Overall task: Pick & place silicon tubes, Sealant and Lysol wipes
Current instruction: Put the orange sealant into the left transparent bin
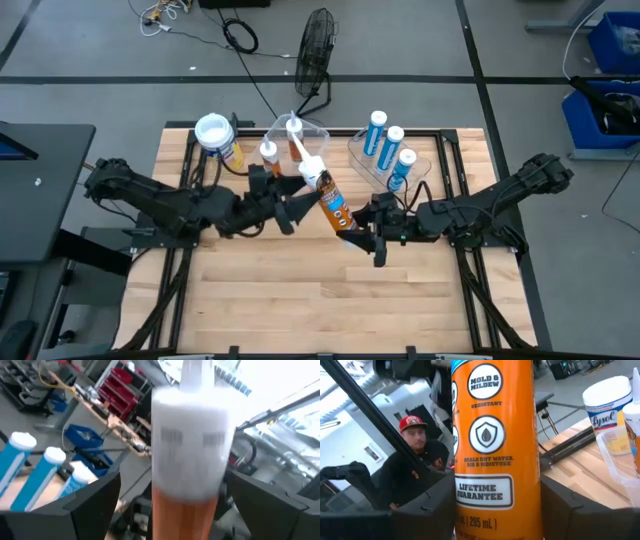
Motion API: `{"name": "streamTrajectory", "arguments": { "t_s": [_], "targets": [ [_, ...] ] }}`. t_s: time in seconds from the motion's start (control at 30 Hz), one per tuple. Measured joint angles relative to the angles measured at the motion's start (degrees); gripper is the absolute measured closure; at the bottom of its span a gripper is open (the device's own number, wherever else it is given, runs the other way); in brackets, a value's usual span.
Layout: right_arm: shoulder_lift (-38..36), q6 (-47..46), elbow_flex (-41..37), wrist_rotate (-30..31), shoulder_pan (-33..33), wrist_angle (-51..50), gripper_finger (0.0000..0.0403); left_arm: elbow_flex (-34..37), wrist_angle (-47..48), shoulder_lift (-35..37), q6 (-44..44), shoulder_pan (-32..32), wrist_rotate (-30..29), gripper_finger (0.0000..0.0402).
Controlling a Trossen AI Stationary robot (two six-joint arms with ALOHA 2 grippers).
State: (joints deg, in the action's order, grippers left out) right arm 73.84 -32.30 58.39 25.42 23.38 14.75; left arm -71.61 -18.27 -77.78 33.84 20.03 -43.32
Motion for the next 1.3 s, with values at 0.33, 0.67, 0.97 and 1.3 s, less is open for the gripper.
{"name": "streamTrajectory", "arguments": {
  "t_s": [0.33,0.67,0.97,1.3],
  "targets": [
    [0.0,0.01,0.0,-1.0,-0.55,-0.02,0.0192,0.0,-7.19,0.09,-5.6,-3.61,5.69,0.0026],
    [0.0,0.66,0.0,-1.03,-2.7,0.32,0.0192,0.0,-8.01,0.07,-4.76,-6.84,10.19,0.0071],
    [0.0,0.64,0.0,-2.39,-3.21,0.32,0.0192,0.0,-7.99,0.07,-4.99,-8.05,10.98,0.0142],
    [0.0,0.9,0.0,-2.48,-3.21,0.15,0.0192,0.0,-8.17,0.07,-7.57,-8.02,11.04,0.0172]
  ]
}}
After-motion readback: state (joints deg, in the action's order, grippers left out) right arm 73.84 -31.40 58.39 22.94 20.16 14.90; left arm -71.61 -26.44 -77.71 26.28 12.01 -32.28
